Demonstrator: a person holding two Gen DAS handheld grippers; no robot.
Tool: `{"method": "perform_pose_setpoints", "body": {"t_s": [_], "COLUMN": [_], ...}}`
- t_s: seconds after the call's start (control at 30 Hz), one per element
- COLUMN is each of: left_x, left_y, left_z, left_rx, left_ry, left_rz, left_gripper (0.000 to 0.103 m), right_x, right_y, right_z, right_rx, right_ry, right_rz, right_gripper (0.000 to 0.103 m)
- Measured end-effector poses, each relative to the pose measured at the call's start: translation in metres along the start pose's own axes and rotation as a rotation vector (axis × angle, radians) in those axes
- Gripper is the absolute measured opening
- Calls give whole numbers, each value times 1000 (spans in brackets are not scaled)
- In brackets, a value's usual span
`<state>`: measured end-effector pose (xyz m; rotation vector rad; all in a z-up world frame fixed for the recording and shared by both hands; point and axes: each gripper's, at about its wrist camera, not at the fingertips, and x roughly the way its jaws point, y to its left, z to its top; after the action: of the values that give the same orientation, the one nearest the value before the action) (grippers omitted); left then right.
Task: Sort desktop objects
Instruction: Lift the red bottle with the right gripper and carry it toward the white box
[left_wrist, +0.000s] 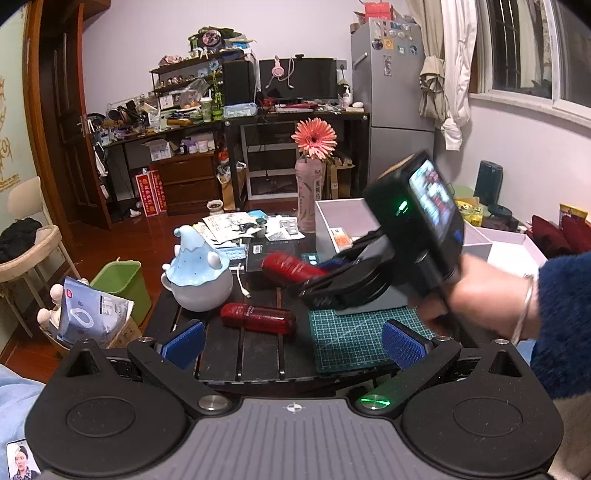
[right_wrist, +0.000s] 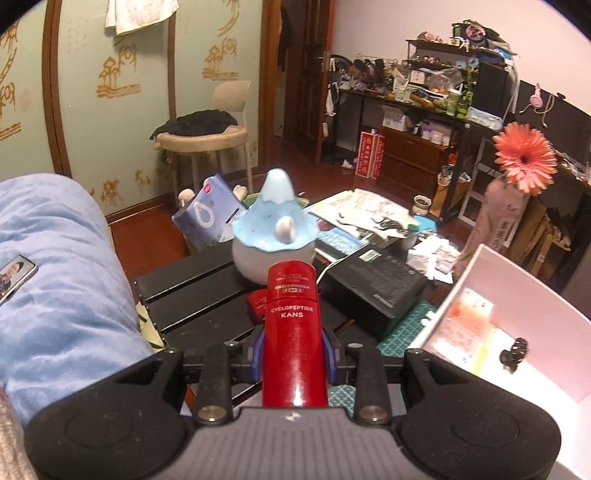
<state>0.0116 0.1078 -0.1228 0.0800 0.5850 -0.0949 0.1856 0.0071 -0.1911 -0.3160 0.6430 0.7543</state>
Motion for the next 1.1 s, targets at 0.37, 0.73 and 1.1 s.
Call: {"method": "perform_pose_setpoints", "body": {"t_s": [0.37, 0.73, 1.1], "left_x": [10, 14, 19], "left_y": [-6, -6, -9], "left_z": [2, 3, 4], "left_rx": [28, 30, 42], "left_ry": [71, 102, 127], "left_rz": [-13, -21, -34], "left_gripper": [103, 103, 103], "right_x": [-39, -67, -81], "right_y": [-28, -66, -103], "right_z": [4, 8, 9], "right_rx": [34, 67, 92], "right_ry": [-17, -16, 16], "right_rz": [-54, -125, -188], "right_gripper": [29, 29, 29]}}
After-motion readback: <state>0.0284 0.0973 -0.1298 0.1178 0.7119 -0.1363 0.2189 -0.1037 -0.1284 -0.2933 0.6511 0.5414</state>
